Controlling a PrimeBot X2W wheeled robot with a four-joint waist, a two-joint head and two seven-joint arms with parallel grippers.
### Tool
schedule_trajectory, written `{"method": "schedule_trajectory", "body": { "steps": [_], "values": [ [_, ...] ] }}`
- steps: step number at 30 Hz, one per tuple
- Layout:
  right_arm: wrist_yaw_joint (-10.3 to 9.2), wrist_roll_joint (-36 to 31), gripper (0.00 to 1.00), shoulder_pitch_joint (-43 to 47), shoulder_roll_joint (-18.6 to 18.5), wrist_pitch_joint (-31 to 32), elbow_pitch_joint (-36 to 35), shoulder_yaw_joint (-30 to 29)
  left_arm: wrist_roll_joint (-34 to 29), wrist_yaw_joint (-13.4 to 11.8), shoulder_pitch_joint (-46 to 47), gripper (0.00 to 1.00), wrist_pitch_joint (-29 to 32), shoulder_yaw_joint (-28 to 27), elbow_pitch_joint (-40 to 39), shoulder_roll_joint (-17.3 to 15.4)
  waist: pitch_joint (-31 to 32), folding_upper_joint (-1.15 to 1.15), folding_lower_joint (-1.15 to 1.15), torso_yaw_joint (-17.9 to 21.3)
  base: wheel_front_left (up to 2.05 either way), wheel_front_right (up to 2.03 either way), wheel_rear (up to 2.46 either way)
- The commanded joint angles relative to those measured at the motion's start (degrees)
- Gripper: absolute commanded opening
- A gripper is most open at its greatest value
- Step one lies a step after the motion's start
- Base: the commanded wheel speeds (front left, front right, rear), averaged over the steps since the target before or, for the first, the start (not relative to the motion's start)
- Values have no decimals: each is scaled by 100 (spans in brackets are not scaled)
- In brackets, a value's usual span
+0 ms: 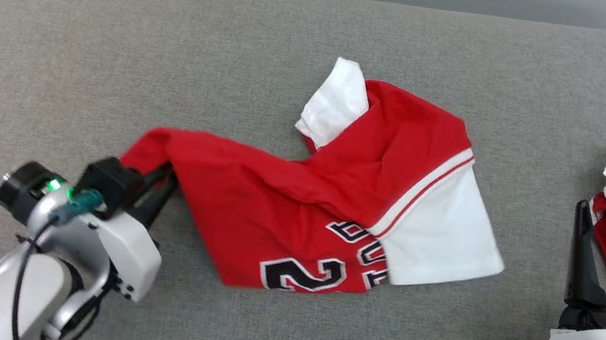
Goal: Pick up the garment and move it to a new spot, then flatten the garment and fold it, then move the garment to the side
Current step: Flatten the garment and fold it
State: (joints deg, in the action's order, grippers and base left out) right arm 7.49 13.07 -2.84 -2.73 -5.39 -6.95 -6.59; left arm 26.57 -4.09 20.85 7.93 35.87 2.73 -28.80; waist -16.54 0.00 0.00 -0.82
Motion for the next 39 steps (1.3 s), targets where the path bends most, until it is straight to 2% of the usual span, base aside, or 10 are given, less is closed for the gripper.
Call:
{"method": "schedule_trajectory", "body": {
  "steps": [1, 5, 9, 14, 18, 19, 20, 21, 30, 39],
  "values": [
    [2, -33, 100, -74, -35, 4, 1, 9, -36, -76, 147, 0, 18, -124, -147, -112, 14, 0, 0, -69, 0, 0, 0],
    [2, -21, 100, -159, -36, 14, 96, 62, -175, -313, 439, 0, 81, -528, -535, -521, 24, 0, 0, -114, 0, 0, 0],
    [2, 45, 100, -206, -36, -17, 155, 109, -115, -504, 426, 0, 233, -756, -616, -713, 41, 0, 0, -76, 0, 0, 0],
    [2, 150, 100, -197, -35, -70, 312, 109, 459, -664, -199, 0, 211, -906, -103, -485, 38, 0, 0, 20, 0, 0, 0],
    [2, 146, 100, -188, -34, -35, 339, 127, 767, -580, -424, 0, -82, -1008, 448, -267, 15, 0, 0, 8, 0, 0, 0],
    [2, 145, 100, -203, -35, -24, 339, 138, 842, -542, -436, 26, -168, -1030, 583, -179, 7, 0, 0, 1, 0, 0, 0],
    [2, 139, 100, -227, -36, -36, 341, 158, 864, -527, -417, 79, -299, -1058, 708, -121, 3, 0, 0, -7, 0, 0, 0],
    [2, 125, 100, -244, -35, -47, 348, 181, 905, -516, -385, 100, -422, -1105, 829, -66, 8, 0, 0, -16, 0, 0, 0],
    [2, 26, 100, -291, -36, -188, 170, 539, 1230, -684, -537, 100, -1636, -1799, 1373, 152, 289, 0, 0, -122, 0, 0, 0],
    [2, -179, 100, -132, -38, -131, -174, 910, 1205, -1013, -913, 100, -2240, -2421, 541, 330, 661, 0, 0, -277, 0, 0, 0]
  ]
}}
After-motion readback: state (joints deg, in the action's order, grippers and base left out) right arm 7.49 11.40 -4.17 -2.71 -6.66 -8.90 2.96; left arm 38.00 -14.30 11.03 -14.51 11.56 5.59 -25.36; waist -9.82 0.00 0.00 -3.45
